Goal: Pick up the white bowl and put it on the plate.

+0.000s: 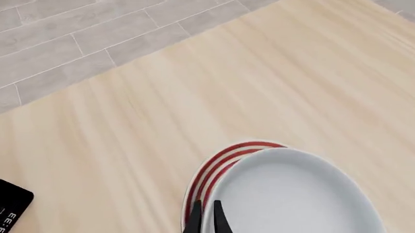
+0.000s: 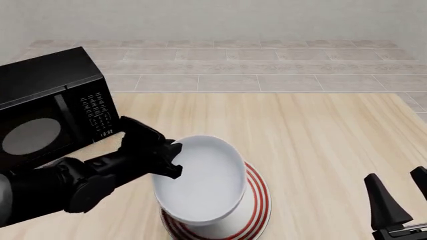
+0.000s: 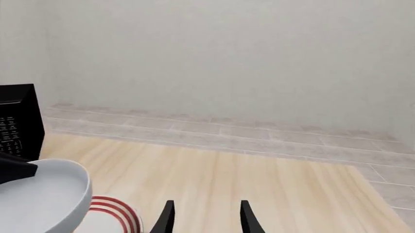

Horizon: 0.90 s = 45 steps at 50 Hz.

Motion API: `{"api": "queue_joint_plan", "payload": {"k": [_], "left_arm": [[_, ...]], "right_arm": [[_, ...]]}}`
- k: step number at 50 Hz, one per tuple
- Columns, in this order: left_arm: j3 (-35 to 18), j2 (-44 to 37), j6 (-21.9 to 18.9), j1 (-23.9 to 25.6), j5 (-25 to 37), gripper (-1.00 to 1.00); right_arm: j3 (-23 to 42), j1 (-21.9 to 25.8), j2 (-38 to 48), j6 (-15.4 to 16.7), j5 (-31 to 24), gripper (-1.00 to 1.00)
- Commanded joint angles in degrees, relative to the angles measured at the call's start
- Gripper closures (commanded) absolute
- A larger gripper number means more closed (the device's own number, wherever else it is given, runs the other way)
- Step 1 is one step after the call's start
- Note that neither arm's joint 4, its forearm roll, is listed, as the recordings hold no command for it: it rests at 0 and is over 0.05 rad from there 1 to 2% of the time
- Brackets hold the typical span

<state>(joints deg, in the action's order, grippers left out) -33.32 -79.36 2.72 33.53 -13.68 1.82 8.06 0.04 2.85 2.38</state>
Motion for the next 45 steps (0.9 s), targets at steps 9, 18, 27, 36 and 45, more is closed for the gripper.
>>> {"api": "queue_joint_plan", "payload": {"k": [9,18,27,36,45], "left_arm": [[-2.7,-6.1,1.5,2.4,-1.9,1.00],[-2.9,-8.3,2.7,3.5,-3.2,1.00],[-2.9,-11.1,2.2,3.0,-5.0,1.00],[-3.0,-12.2,2.1,2.3,-5.5,1.00],[-3.0,-14.1,2.2,2.1,-6.7,1.00]], "right_arm": [[-0.2,0.0,0.0,0.1,0.2,-1.00],[-0.1,0.1,0.0,0.2,0.1,-1.00],[-0.3,0.0,0.0,0.3,0.1,-1.00],[0.1,0.1,0.0,0.4,-0.2,-1.00],[0.1,0.1,0.0,0.4,0.0,-1.00]]}}
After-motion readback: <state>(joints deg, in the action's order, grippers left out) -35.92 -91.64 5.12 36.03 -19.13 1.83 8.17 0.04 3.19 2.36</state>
